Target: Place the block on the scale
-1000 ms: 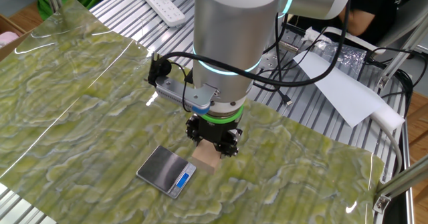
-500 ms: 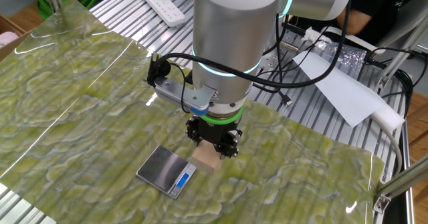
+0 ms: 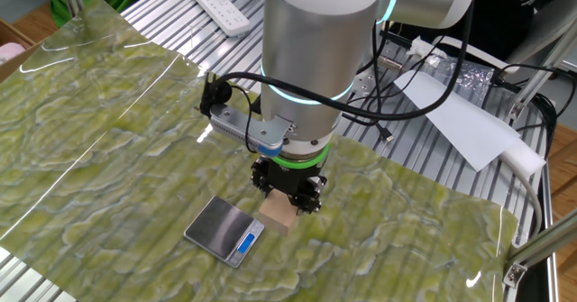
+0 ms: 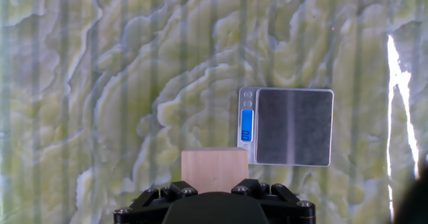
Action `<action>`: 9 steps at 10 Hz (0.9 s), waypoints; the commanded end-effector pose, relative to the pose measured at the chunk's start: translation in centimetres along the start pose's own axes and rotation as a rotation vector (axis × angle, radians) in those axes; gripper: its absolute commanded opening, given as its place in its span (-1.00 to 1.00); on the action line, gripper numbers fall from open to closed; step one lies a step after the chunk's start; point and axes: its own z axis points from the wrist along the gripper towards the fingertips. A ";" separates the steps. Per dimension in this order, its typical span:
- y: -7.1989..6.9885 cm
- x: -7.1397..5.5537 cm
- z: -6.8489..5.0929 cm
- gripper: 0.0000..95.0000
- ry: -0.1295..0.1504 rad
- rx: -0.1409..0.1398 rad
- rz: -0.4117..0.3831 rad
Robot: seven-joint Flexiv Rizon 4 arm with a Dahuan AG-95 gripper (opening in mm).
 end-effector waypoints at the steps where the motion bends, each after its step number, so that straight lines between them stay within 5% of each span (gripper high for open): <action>1: 0.0 0.0 -0.1 -1.00 0.004 -0.003 0.008; 9: 0.0 0.0 -0.1 -1.00 0.005 -0.007 0.148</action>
